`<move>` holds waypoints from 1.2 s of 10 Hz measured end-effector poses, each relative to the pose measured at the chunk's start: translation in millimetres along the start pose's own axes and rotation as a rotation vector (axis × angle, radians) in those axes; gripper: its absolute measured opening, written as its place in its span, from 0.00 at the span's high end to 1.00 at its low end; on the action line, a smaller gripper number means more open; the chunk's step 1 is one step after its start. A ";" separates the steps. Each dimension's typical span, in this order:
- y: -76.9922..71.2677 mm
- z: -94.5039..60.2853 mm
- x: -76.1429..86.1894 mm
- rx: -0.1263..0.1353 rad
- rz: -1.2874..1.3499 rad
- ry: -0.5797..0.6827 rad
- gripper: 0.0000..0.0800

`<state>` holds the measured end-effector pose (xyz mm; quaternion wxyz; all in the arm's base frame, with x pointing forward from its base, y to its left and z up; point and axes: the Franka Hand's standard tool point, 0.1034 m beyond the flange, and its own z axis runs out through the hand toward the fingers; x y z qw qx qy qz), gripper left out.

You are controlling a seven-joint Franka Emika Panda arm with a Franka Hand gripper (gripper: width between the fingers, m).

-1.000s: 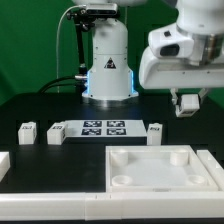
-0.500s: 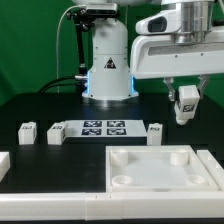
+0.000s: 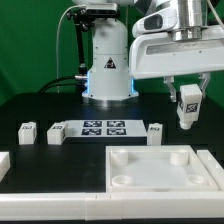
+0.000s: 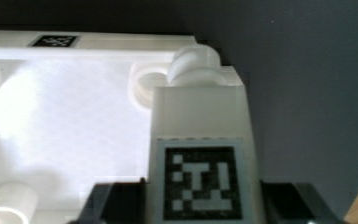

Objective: Assemble one leg

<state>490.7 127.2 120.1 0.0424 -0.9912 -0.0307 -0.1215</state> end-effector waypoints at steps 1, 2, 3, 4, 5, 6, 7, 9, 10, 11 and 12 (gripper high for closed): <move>3.1 0.1 4.4 -0.002 -0.034 -0.001 0.64; 13.8 0.9 22.1 -0.008 -0.073 0.006 0.64; 21.7 3.3 39.3 -0.012 -0.076 0.018 0.64; 18.4 6.7 48.8 -0.008 -0.077 0.026 0.64; 16.8 7.7 56.4 -0.006 -0.078 0.034 0.64; 20.1 9.9 68.3 -0.007 -0.091 0.042 0.64; 23.1 13.1 82.4 -0.008 -0.101 0.056 0.64; 21.9 14.6 81.4 -0.006 -0.104 0.093 0.64; 22.0 13.2 85.9 -0.005 -0.104 0.143 0.64; 23.6 10.5 89.6 -0.005 -0.108 0.269 0.64; 28.0 15.3 84.6 -0.010 -0.121 0.286 0.64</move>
Offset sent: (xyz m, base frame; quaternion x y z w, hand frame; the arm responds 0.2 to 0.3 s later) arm 0.0544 -0.0106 0.0023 -0.0288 0.0268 -0.0243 0.9989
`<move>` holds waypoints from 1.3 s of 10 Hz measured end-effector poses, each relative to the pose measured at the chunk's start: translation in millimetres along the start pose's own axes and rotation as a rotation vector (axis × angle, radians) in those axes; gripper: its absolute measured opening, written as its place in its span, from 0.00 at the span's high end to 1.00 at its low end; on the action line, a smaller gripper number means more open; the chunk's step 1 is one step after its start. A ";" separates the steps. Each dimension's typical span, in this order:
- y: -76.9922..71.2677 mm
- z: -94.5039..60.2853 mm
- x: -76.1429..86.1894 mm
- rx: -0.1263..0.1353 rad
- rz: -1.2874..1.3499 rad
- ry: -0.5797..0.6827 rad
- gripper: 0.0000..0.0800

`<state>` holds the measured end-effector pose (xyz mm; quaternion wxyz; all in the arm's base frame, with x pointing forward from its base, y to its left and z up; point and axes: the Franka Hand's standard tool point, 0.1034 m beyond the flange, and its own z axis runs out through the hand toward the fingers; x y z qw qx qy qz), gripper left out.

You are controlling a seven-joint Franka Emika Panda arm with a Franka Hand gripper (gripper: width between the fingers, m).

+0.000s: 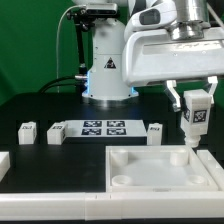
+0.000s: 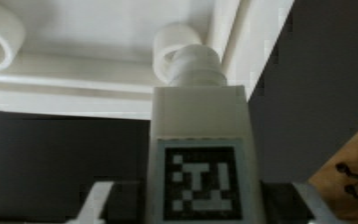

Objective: Assemble one leg

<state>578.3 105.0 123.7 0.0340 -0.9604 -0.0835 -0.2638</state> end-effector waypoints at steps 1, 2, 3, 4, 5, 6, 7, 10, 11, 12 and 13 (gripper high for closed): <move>2.3 4.8 5.2 0.000 -0.005 -0.013 0.64; 2.6 10.4 10.7 0.000 -0.006 -0.006 0.64; 2.7 14.5 11.5 0.001 -0.009 -0.008 0.64; 1.6 17.1 14.8 0.002 -0.010 -0.005 0.64; 1.1 20.3 17.5 0.003 -0.010 -0.002 0.64; 2.7 24.2 16.4 0.003 -0.017 -0.005 0.64; 4.6 28.8 13.3 0.002 -0.018 -0.011 0.64; 9.0 35.8 7.2 -0.001 -0.043 -0.022 0.64; 8.1 35.8 7.3 0.000 -0.044 -0.022 0.64; 8.1 35.9 7.1 0.000 -0.044 -0.023 0.64; 8.1 35.9 7.0 0.000 -0.045 -0.023 0.64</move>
Offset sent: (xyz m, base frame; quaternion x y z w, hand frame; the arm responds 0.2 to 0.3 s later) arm 0.0208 0.0044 -0.0023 -0.0073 0.0087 -0.0112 0.9999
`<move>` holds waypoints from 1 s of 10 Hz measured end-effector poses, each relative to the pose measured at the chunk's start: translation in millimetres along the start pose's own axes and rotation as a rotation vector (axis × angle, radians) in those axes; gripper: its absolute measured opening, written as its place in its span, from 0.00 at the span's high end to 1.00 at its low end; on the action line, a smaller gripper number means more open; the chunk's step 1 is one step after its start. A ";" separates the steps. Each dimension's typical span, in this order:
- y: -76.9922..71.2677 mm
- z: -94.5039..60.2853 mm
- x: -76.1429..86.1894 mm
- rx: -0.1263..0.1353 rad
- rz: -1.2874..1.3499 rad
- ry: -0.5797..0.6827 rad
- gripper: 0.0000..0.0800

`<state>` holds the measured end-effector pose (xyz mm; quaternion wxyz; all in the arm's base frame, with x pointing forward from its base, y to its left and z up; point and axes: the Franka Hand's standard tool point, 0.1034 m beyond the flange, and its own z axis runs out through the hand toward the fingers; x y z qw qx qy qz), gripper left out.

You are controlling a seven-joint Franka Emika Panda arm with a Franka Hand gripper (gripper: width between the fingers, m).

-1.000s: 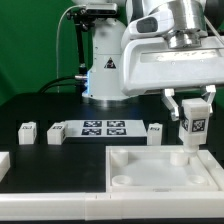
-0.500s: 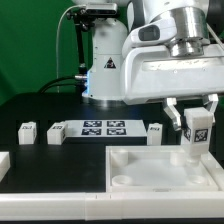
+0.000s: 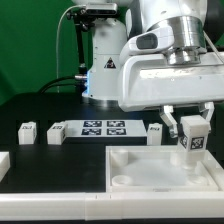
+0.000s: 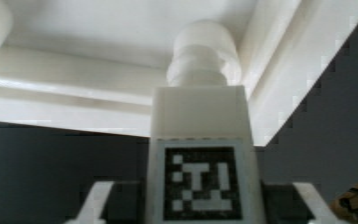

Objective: Assemble one leg

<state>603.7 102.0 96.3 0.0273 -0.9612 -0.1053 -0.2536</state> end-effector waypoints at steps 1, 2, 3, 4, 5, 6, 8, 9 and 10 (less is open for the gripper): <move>-0.2 0.2 -0.3 0.000 0.000 -0.001 0.64; -2.5 2.9 -0.3 0.003 -0.002 -0.002 0.64; -5.9 4.7 1.8 0.006 -0.006 0.000 0.64; -8.4 4.9 4.4 0.008 -0.007 -0.001 0.64; -8.6 5.1 6.1 0.008 -0.007 0.002 0.64; -8.7 8.3 4.2 0.009 -0.007 -0.003 0.64; -6.9 13.5 3.7 0.004 -0.008 0.028 0.64; -6.9 18.9 -2.2 0.005 -0.006 0.023 0.64; -7.3 21.0 -4.7 0.005 -0.006 0.027 0.64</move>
Offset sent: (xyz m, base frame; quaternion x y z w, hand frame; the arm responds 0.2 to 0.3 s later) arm 0.0156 0.0160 0.0002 0.0006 -0.0089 0.0304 0.9995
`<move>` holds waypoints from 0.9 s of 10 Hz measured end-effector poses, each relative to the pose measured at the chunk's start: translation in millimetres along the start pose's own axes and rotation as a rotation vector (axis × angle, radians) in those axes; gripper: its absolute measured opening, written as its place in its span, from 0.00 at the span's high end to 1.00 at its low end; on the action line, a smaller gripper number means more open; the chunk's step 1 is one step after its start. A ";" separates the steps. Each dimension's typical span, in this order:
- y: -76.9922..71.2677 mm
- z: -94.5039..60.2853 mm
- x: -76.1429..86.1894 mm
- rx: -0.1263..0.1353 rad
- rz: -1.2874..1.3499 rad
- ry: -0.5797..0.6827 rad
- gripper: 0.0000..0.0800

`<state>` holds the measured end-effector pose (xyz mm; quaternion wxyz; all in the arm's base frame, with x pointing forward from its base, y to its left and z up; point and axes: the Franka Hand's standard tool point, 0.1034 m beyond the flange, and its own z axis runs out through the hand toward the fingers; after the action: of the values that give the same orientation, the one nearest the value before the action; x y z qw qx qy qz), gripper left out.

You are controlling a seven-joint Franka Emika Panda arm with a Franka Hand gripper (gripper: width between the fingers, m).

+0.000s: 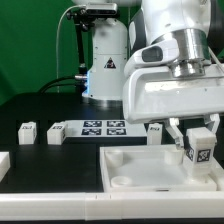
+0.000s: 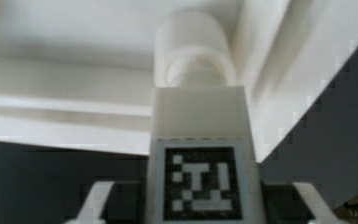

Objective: Assemble one leg

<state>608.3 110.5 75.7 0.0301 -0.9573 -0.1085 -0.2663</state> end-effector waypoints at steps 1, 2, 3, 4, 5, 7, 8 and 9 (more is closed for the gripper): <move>-0.3 0.5 0.1 -0.001 0.000 0.009 0.64; 0.0 1.0 0.4 -0.003 0.000 0.025 0.64; 1.2 1.7 0.8 -0.006 -0.001 0.045 0.64; 1.7 2.2 0.7 -0.008 -0.002 0.059 0.64; 1.7 2.2 1.0 -0.008 -0.002 0.058 0.64; 1.6 3.0 0.1 -0.007 -0.002 0.048 0.63; 1.6 3.1 -0.1 -0.007 -0.002 0.048 0.36; 1.6 3.2 -0.1 -0.007 -0.002 0.047 0.36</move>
Offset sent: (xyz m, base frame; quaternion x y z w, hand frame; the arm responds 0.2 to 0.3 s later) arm -0.0092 -0.0022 -0.0180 0.0077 0.0144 -0.0063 0.9998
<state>610.1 109.4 72.9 0.0292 -0.9507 -0.1078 -0.2893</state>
